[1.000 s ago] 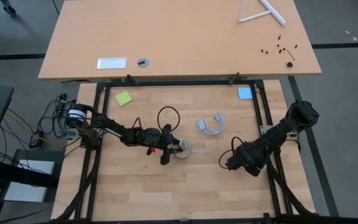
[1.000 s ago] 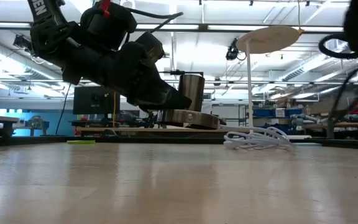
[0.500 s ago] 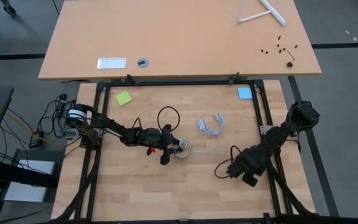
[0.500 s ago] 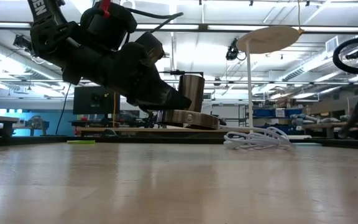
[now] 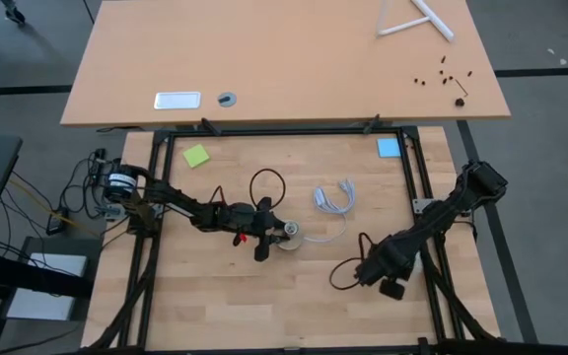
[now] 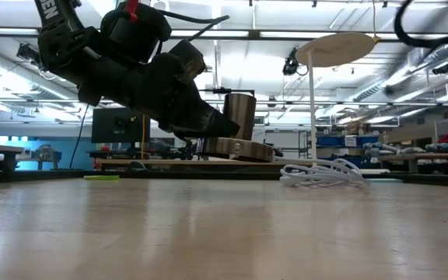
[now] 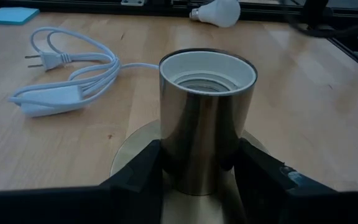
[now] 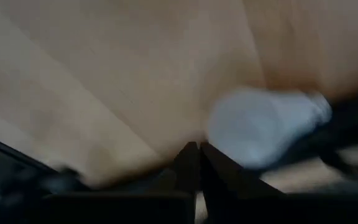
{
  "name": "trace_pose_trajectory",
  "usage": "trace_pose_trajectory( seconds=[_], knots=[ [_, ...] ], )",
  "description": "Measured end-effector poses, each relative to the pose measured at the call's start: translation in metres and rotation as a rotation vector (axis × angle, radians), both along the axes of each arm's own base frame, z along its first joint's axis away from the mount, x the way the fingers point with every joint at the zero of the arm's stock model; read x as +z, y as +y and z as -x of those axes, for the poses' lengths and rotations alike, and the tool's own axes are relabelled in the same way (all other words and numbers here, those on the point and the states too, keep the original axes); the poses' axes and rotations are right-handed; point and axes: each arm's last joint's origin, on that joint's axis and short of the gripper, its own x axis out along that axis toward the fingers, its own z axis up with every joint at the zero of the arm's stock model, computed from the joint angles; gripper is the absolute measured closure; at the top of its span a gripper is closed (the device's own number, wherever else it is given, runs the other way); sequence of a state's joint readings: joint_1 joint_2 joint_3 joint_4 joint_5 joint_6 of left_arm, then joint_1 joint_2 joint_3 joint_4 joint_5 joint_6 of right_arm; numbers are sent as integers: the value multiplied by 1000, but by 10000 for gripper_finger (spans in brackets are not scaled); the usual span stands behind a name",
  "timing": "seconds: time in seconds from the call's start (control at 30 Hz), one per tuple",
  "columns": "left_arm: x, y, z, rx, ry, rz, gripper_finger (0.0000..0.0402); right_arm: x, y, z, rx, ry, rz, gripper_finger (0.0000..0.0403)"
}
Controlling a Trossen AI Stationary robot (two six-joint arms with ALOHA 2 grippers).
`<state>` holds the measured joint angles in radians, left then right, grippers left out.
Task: Screw lightbulb
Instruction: Insert the lightbulb into the lamp
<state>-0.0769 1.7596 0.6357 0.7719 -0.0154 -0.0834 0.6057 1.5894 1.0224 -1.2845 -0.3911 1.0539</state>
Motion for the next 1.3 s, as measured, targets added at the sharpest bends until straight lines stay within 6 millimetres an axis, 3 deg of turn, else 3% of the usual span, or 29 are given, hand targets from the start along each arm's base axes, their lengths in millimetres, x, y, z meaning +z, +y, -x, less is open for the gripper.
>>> trace_pose_trajectory(
  seconds=[0.13, 0.37, 0.7, 0.87, 0.97, 1.1, 1.3],
  knots=[
    [0, 0, 0, 0, 1, 0, 243, -6, -2, 19, 104, 141, -25, 389],
    [0, 0, 0, 0, 5, -2, 243, -23, -3, 41, 203, 243, -87, 392],
    [-1, 0, 0, 7, 5, -8, 243, -30, 0, 26, 188, 93, -147, 395],
    [-1, 0, 0, 10, 5, -9, 243, -13, -3, 11, 178, -44, 31, 393],
    [-1, 0, 0, 11, 6, -10, 243, 2, -2, 6, 225, -103, 29, 389],
    [-1, 0, 0, 10, 7, -10, 243, 5, 5, 13, 381, -81, -123, 393],
    [-1, 0, 0, 10, 11, -10, 243, -17, 4, 31, 559, -48, -146, 394]
  ],
)
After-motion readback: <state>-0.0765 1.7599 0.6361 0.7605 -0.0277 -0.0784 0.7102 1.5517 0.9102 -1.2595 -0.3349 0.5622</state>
